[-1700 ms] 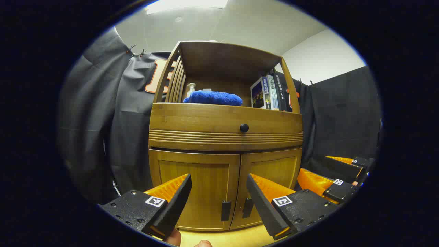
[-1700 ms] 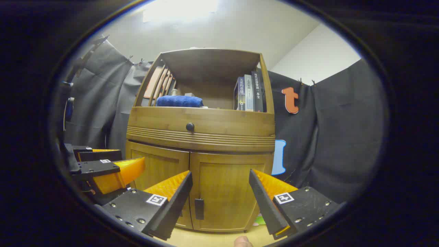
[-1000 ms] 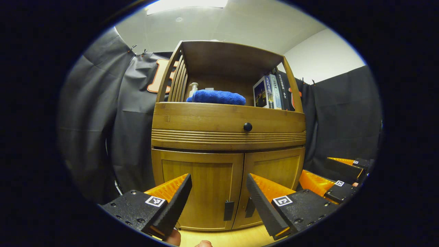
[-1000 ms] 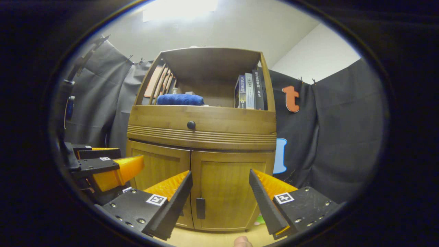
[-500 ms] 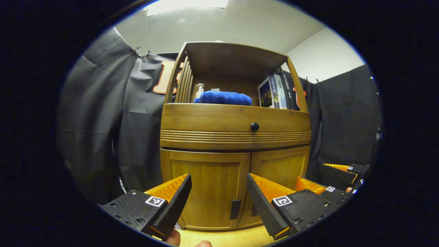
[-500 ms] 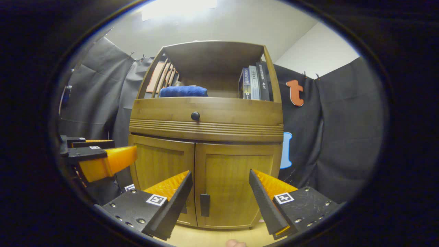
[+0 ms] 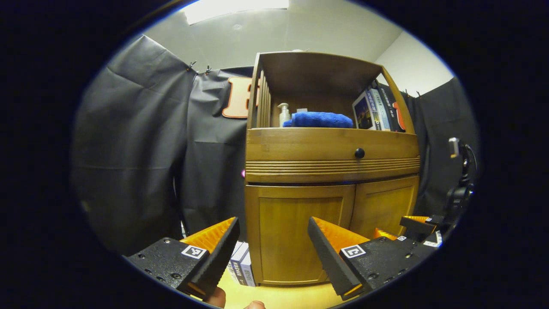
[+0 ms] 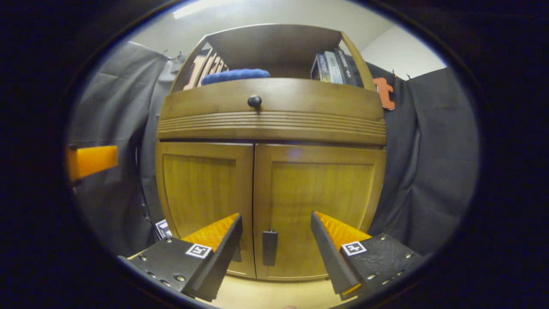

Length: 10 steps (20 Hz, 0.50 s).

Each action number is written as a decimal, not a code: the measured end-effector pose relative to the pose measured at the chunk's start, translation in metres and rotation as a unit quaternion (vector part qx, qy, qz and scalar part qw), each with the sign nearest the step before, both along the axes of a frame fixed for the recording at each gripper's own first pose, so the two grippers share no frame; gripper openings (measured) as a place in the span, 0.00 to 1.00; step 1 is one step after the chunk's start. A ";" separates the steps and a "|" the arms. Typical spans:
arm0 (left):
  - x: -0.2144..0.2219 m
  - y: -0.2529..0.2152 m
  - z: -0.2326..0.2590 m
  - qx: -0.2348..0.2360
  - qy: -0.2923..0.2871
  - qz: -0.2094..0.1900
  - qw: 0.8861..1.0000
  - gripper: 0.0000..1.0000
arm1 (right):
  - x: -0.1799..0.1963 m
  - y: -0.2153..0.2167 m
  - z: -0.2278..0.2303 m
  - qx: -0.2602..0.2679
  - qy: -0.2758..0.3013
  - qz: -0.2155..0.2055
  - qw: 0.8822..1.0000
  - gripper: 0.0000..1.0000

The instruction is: Open the right door of the double-door shoe cabinet with the right hand, and open the left door with the left hand.

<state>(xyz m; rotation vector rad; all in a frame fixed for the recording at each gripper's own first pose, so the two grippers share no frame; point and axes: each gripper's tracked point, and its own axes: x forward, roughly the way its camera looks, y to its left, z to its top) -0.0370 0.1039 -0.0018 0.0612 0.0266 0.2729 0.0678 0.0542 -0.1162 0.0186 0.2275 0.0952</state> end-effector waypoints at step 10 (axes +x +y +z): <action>-0.012 0.051 -0.008 0.009 0.016 0.065 0.998 0.96 | 0.052 0.017 -0.083 0.001 0.082 -0.011 0.997 0.50</action>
